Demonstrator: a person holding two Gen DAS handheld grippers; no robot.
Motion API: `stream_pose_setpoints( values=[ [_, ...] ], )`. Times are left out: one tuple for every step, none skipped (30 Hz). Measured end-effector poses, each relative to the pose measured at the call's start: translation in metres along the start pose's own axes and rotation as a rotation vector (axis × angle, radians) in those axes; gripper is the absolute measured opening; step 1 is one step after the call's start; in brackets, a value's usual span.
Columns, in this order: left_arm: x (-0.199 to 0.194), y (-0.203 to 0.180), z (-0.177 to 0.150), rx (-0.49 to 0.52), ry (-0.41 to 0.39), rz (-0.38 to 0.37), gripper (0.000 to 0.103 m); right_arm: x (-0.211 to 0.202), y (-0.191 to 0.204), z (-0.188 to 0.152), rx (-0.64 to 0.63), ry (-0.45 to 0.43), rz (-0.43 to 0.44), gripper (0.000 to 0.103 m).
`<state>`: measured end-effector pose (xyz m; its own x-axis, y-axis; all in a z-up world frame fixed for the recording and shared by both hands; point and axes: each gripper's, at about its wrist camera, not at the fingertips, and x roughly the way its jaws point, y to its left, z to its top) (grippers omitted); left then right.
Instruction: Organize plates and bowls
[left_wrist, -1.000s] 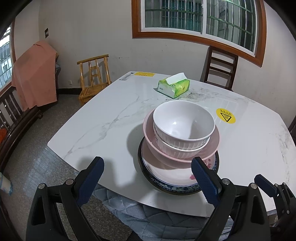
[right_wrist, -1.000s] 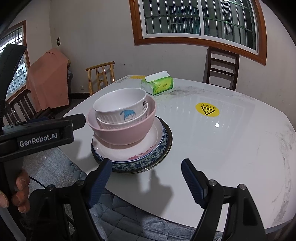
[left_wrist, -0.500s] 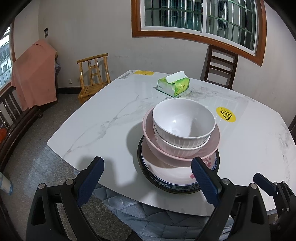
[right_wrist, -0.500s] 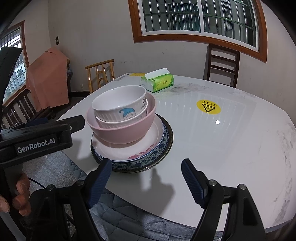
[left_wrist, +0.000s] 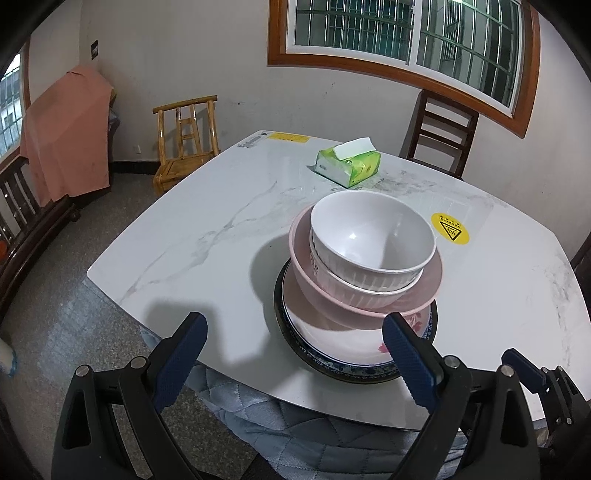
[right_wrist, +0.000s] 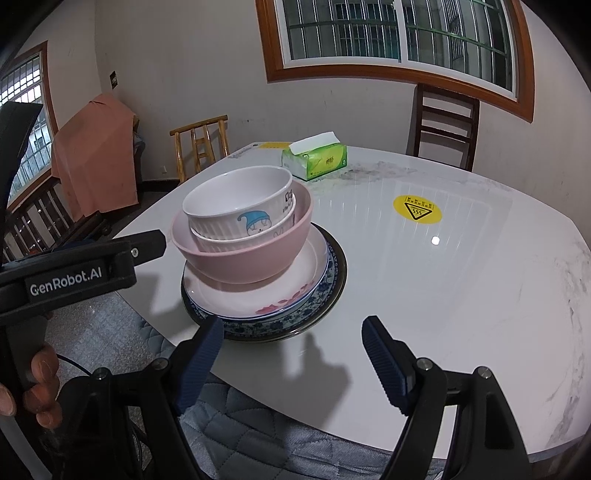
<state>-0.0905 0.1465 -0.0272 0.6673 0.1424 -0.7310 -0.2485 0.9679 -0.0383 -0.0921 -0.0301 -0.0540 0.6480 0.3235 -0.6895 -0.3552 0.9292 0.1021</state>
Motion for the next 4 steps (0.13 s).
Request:
stream_pose_setpoints(
  values=[
    [-0.0002, -0.0001, 0.0001, -0.002, 0.001, 0.001, 0.095, 0.0, 0.0001, 0.0, -0.001, -0.001, 0.0, 0.08],
    [-0.0003, -0.0002, 0.0003, -0.003, 0.001, 0.001, 0.095, 0.0001, 0.0003, -0.0001, -0.002, -0.002, -0.001, 0.08],
    [-0.0004, -0.0007, 0.0005, -0.003, 0.001, -0.001, 0.095, 0.0003, 0.0009, -0.0005, -0.005, -0.002, -0.003, 0.08],
    [-0.001, -0.0011, 0.0007, -0.006, 0.001, 0.0, 0.095, 0.0009, 0.0009, -0.0006, -0.006, -0.002, -0.003, 0.08]
  ],
)
